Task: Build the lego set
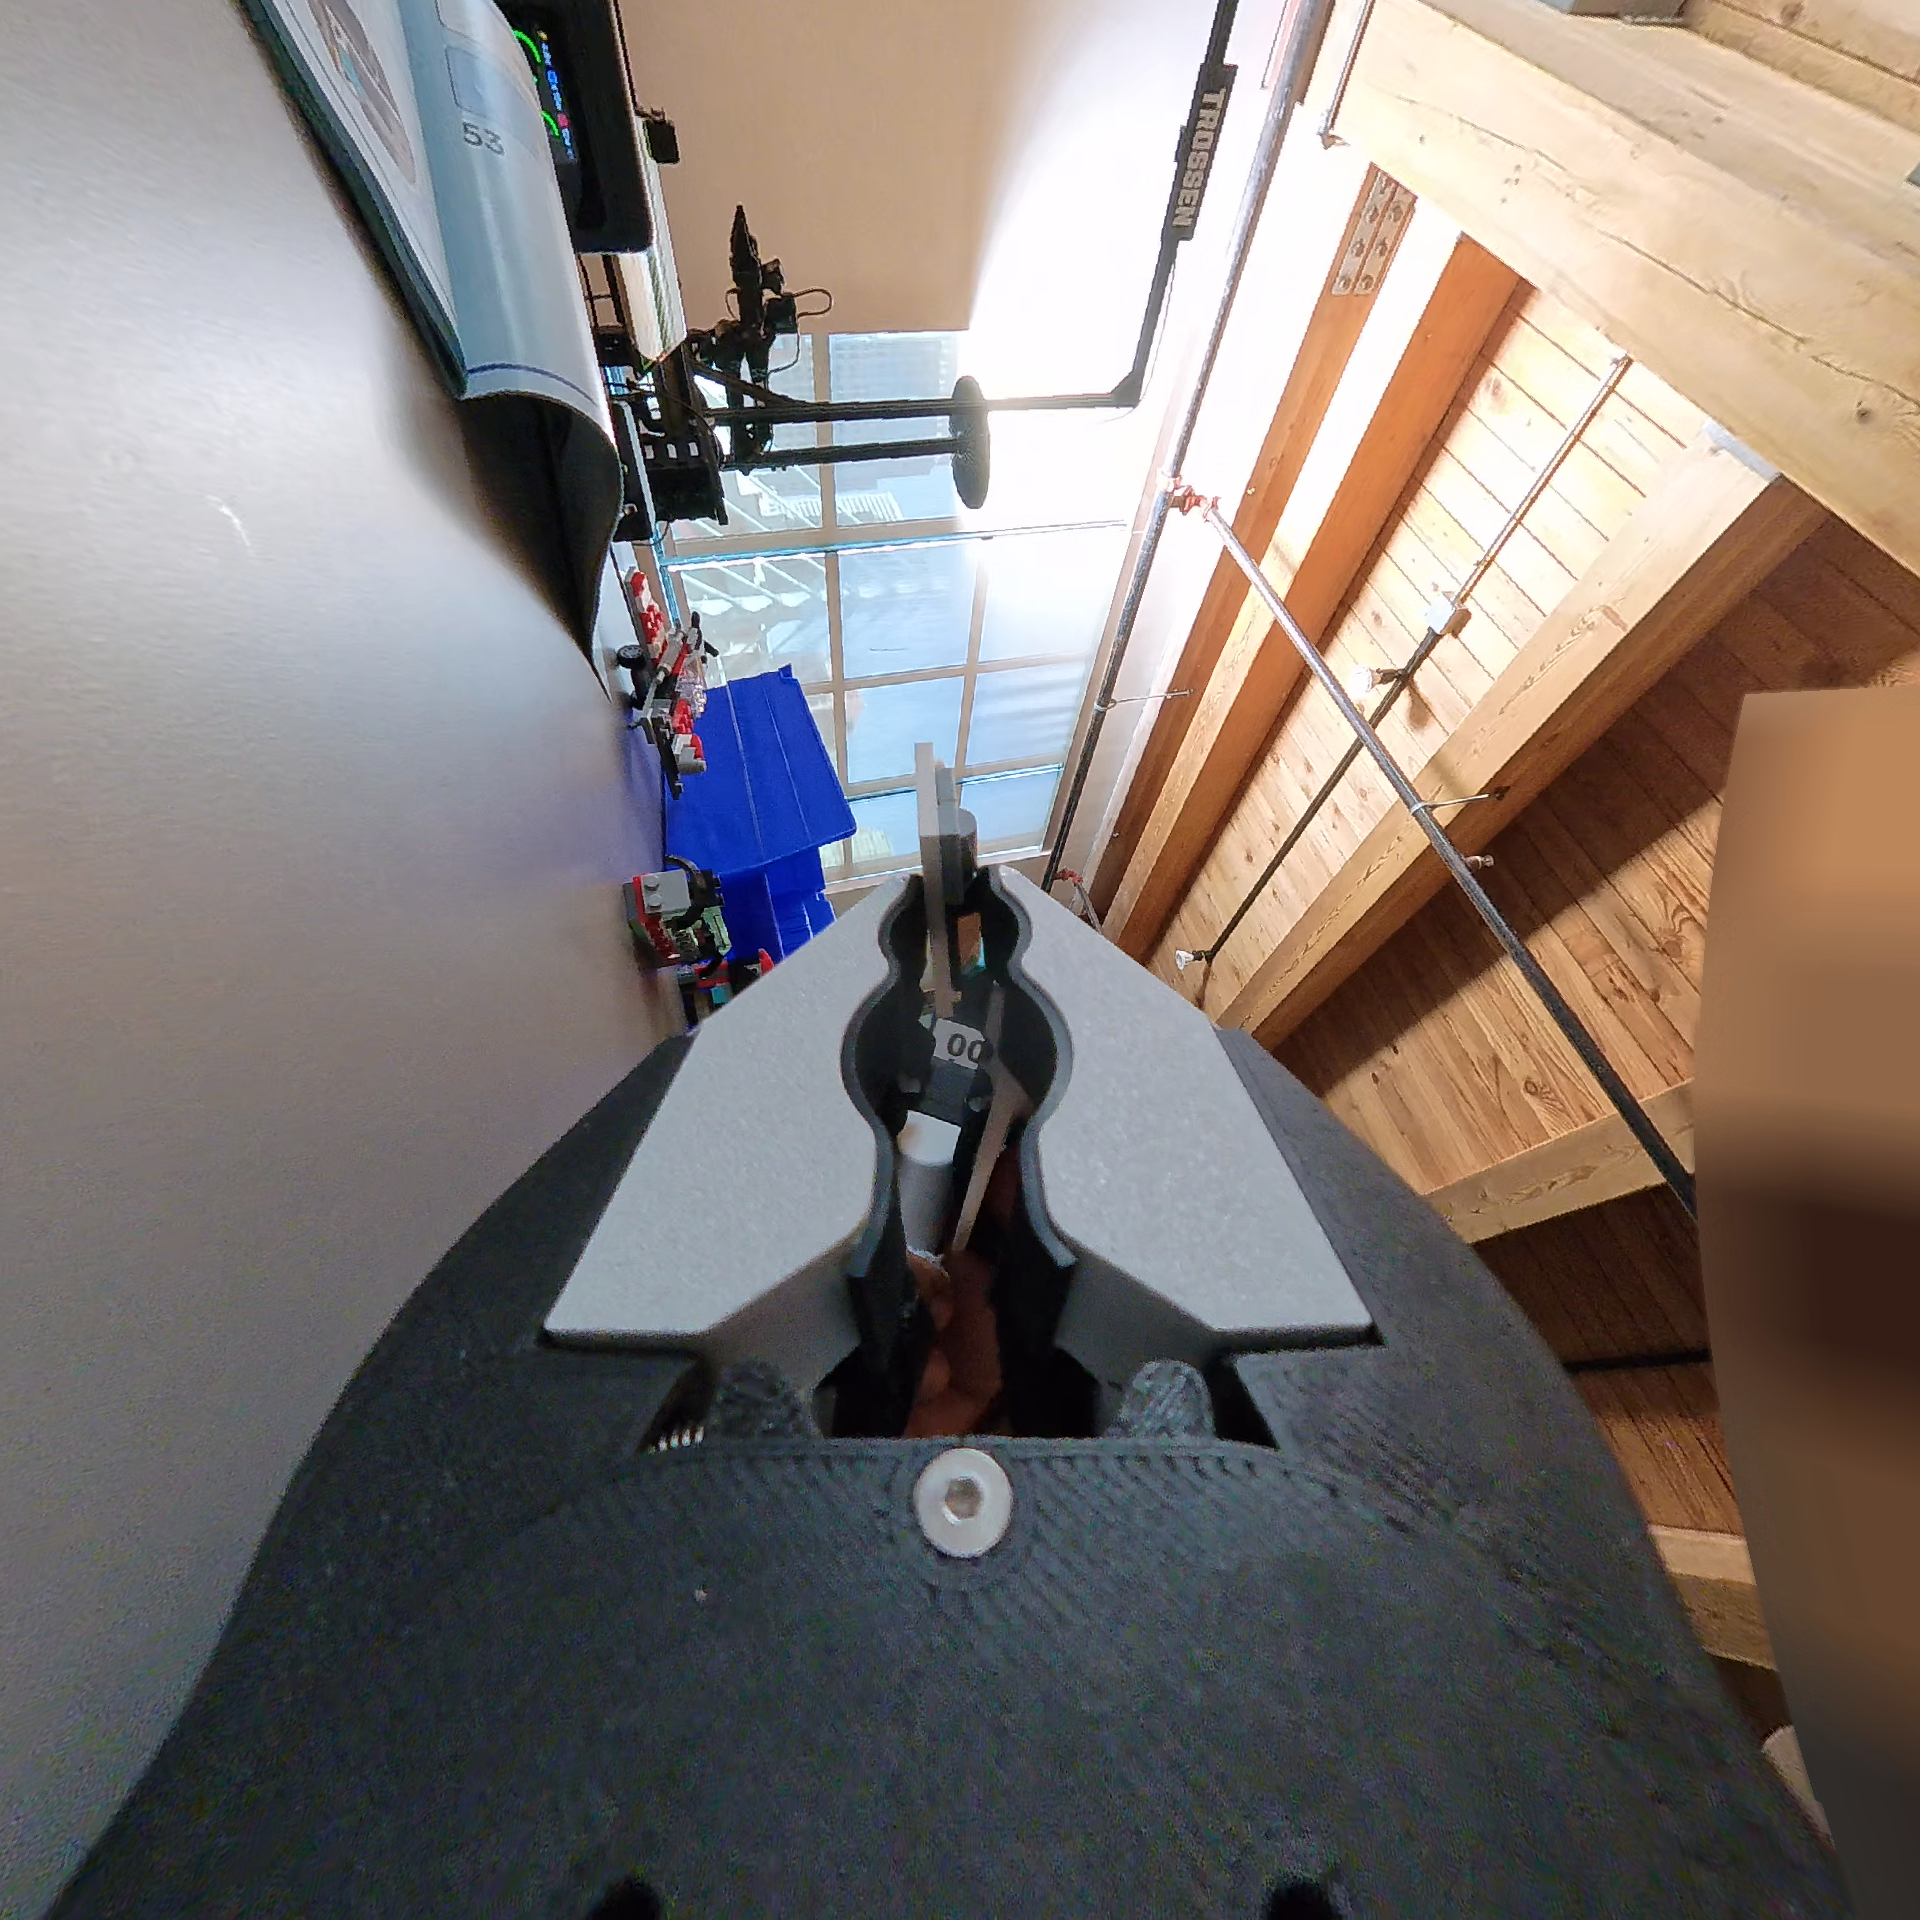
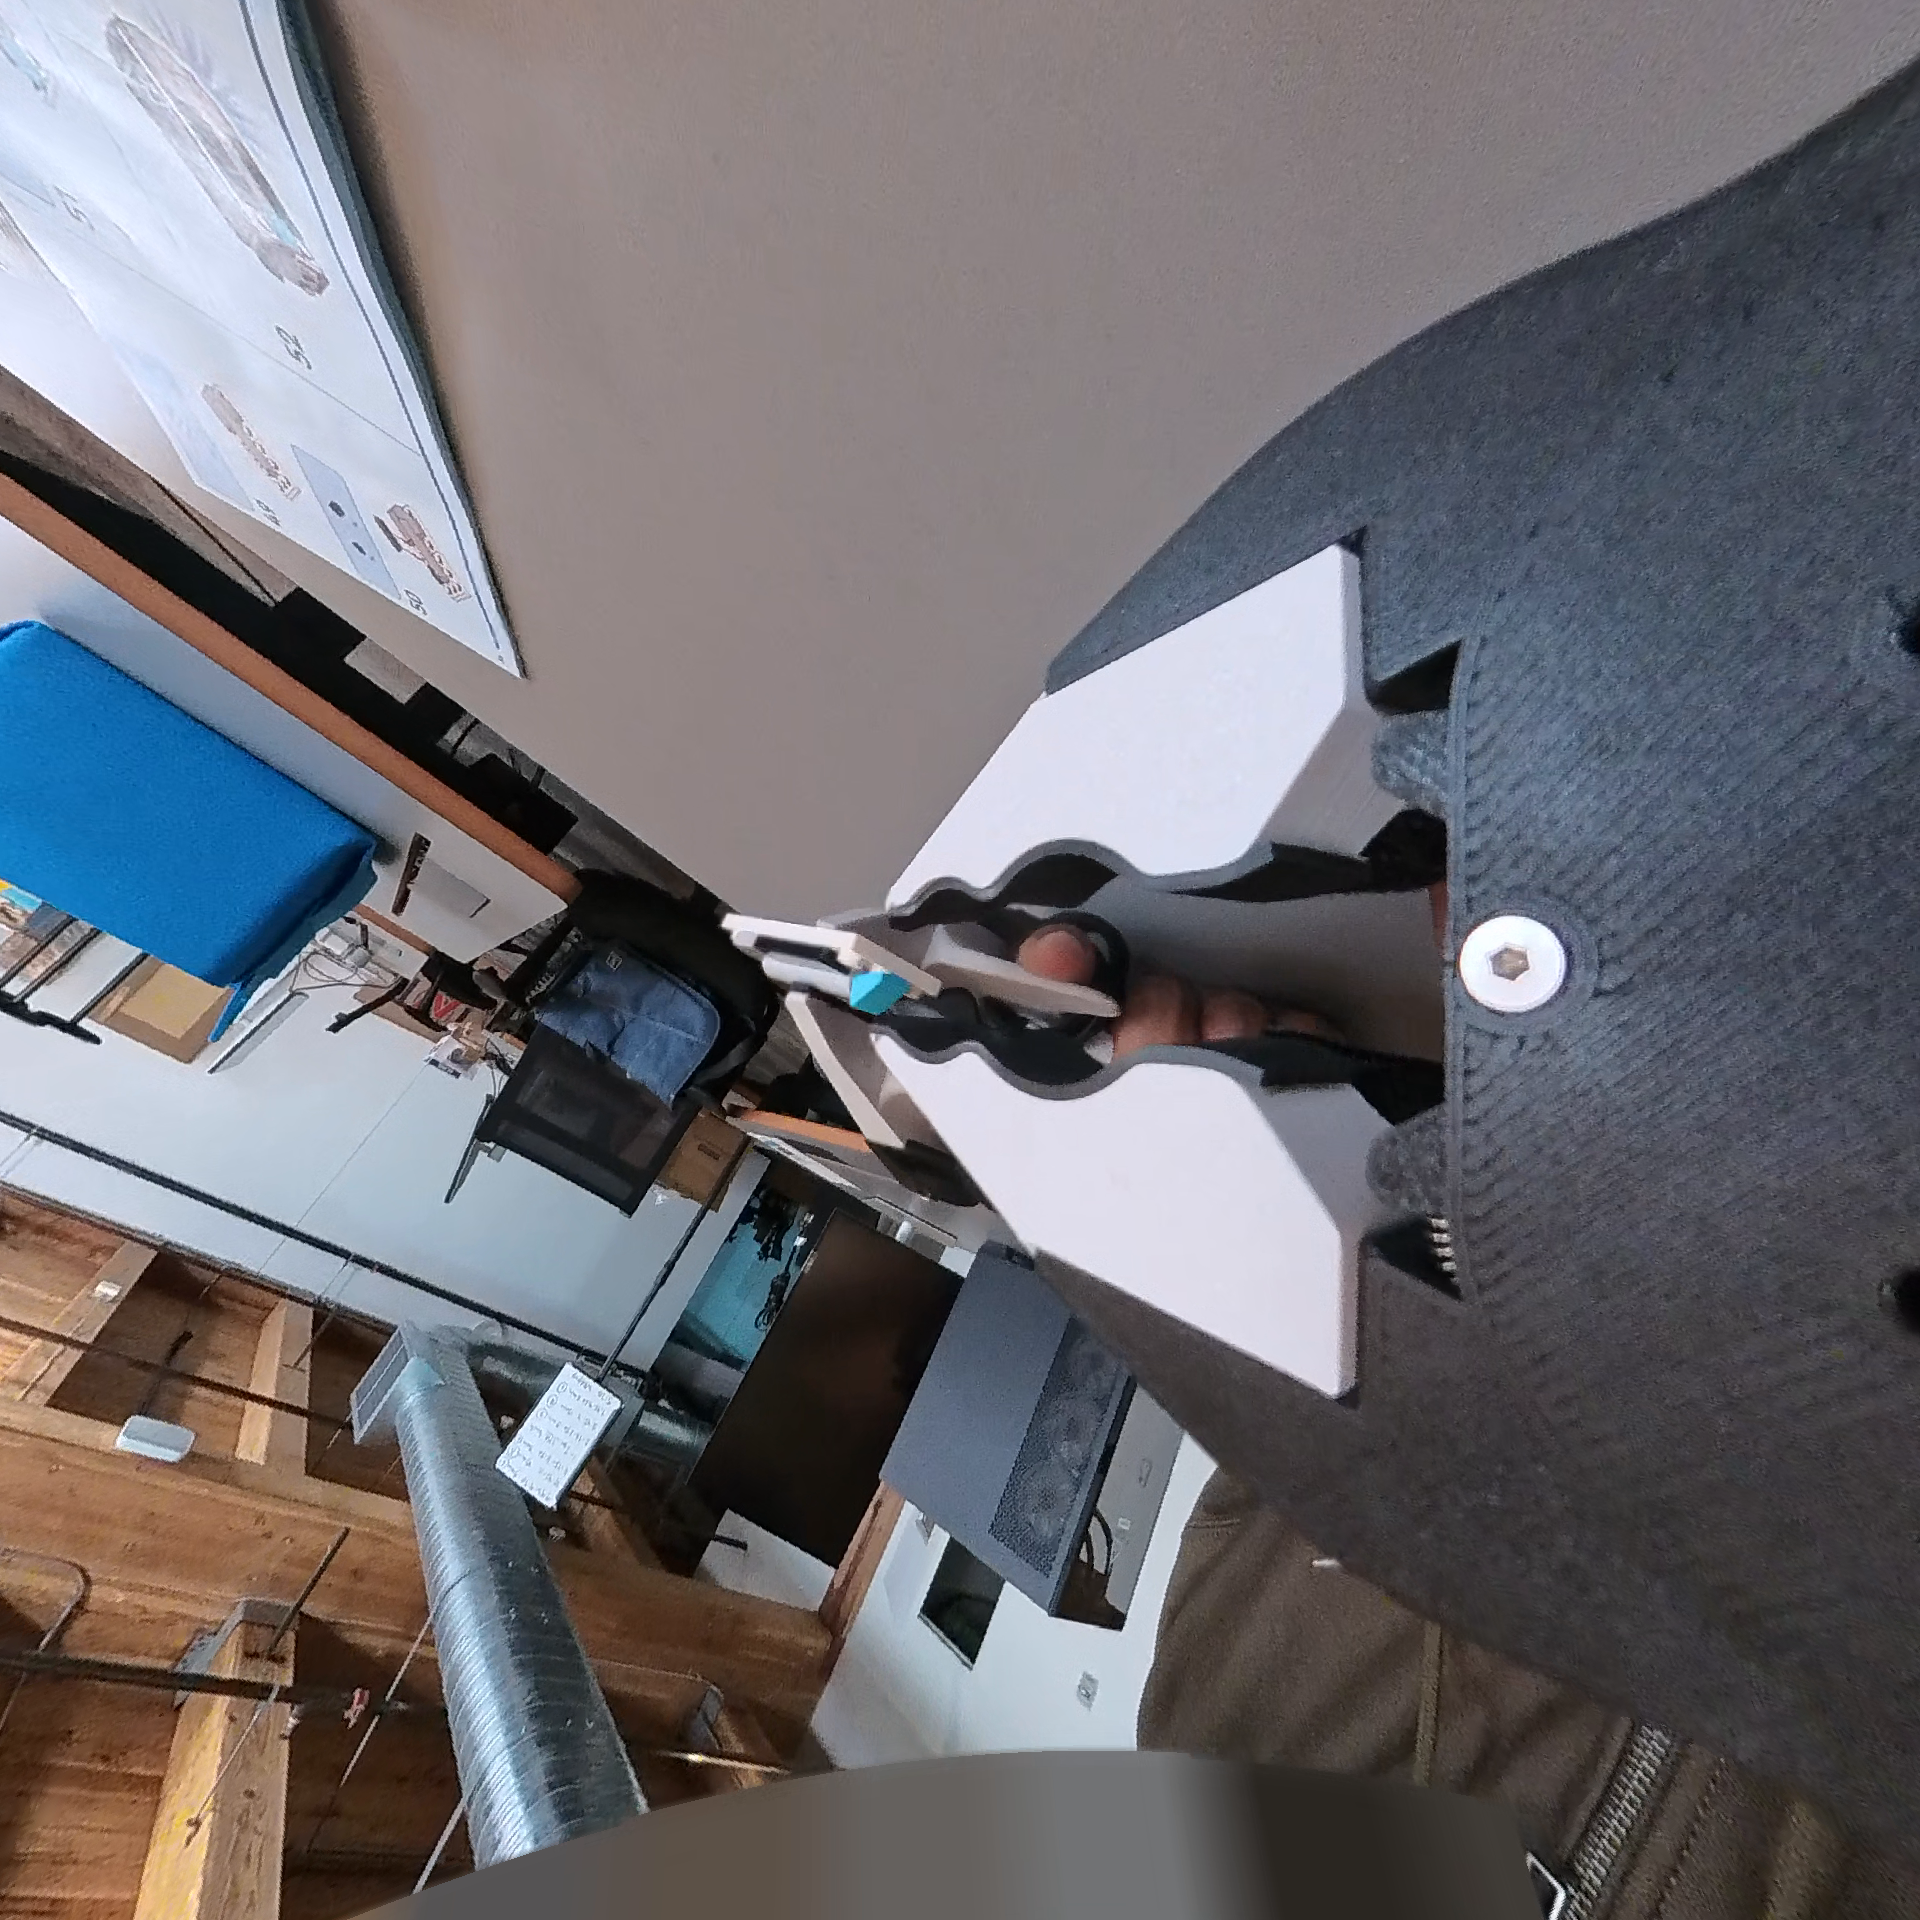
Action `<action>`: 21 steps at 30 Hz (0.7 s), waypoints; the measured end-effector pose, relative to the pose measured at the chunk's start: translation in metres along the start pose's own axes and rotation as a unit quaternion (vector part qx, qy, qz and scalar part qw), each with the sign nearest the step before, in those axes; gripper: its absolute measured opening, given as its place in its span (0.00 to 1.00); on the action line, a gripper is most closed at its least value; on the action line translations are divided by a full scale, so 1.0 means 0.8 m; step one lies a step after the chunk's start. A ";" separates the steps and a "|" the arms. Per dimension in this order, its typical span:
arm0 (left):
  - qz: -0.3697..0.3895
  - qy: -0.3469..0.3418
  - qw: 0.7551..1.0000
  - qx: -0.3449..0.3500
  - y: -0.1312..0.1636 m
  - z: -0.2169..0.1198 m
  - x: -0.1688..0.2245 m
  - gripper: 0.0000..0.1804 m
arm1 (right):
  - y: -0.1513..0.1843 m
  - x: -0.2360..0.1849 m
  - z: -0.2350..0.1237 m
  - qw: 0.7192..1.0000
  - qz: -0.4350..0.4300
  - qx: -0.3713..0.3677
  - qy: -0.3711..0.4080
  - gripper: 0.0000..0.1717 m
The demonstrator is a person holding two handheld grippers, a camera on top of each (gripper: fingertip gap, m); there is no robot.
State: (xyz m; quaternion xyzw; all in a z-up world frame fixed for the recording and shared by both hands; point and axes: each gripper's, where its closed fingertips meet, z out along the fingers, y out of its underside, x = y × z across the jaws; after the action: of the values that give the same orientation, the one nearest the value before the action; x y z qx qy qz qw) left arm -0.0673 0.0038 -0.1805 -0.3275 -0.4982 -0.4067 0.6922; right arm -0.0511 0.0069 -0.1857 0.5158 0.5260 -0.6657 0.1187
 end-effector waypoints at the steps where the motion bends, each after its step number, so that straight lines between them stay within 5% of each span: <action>1: 0.001 0.000 1.000 -0.001 0.000 0.000 0.000 0.05 | -0.001 0.000 0.000 1.000 0.001 0.001 -0.001 0.10; 21: 0.004 0.018 1.000 -0.009 0.005 0.002 0.007 0.05 | -0.003 -0.008 0.000 1.000 -0.003 0.012 -0.022 0.05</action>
State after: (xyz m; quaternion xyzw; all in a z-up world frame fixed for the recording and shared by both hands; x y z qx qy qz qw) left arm -0.0634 0.0059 -0.1747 -0.3287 -0.4802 -0.4143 0.6998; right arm -0.0502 0.0053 -0.1791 0.5005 0.5167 -0.6838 0.1220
